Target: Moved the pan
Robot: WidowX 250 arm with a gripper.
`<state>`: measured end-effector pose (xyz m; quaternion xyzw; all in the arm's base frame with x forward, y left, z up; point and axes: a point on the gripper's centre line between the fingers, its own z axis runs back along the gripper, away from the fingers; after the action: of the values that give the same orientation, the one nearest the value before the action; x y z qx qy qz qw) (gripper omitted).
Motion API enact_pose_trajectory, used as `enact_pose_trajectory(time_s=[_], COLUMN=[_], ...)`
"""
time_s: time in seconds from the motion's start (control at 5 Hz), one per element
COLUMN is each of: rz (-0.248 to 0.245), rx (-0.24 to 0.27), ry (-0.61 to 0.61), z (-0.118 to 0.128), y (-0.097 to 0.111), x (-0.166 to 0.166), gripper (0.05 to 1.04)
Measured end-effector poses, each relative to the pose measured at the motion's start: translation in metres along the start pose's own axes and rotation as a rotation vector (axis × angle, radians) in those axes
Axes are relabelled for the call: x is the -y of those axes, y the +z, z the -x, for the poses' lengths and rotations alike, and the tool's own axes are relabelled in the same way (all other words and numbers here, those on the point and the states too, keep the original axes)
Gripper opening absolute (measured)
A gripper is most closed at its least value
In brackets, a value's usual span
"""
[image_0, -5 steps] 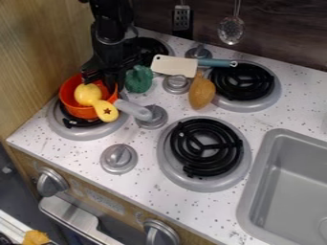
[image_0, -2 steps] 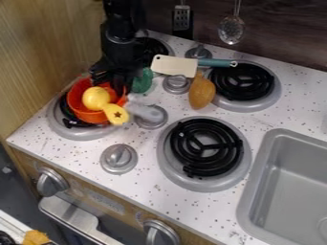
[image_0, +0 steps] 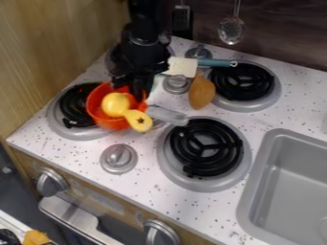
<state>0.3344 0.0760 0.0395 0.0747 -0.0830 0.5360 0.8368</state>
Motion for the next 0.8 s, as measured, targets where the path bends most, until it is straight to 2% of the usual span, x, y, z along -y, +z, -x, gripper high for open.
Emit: enact_pose_trajectory(time_s=[0.2, 0.4, 0.8], rz=[0.007, -0.007, -0.043], rx=[0.003, 0.008, 0.066], ry=[0.031, 0.066, 0.125], z=[0.01, 0.02, 0.038], y=[0.003, 0.0, -0.003], x=[0.008, 0.007, 0.005], gripper=[0.072, 0.072, 0.072])
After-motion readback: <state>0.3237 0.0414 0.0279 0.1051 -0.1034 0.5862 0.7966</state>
